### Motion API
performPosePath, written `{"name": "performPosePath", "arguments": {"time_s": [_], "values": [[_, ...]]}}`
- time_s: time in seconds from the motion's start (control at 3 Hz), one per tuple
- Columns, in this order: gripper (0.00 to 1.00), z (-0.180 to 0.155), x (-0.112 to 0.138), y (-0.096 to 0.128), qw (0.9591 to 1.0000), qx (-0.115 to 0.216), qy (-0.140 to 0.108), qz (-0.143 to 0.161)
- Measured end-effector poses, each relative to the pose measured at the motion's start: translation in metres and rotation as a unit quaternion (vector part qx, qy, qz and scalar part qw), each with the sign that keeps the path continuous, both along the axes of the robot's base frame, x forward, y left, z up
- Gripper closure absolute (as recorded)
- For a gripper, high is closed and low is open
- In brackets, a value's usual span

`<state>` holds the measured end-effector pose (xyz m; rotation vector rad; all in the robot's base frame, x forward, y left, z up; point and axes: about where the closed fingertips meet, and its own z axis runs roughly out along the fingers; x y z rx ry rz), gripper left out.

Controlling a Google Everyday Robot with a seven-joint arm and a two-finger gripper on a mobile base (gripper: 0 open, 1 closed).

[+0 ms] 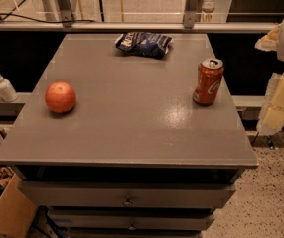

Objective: Pick blue chip bag

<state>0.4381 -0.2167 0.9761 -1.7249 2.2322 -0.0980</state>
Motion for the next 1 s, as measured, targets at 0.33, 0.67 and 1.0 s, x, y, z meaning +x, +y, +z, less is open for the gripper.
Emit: {"name": "performPosePath", "arguments": {"time_s": [0.33,0.67,1.0], "values": [[0.0,0.0,0.0,0.0,1.0,0.0,0.0,0.0],[0.0,0.002,0.01,0.009,0.9997,0.02,-0.015,0.007],[0.0,0.0,0.035,0.035,0.9978,0.055,-0.035,0.014]]}}
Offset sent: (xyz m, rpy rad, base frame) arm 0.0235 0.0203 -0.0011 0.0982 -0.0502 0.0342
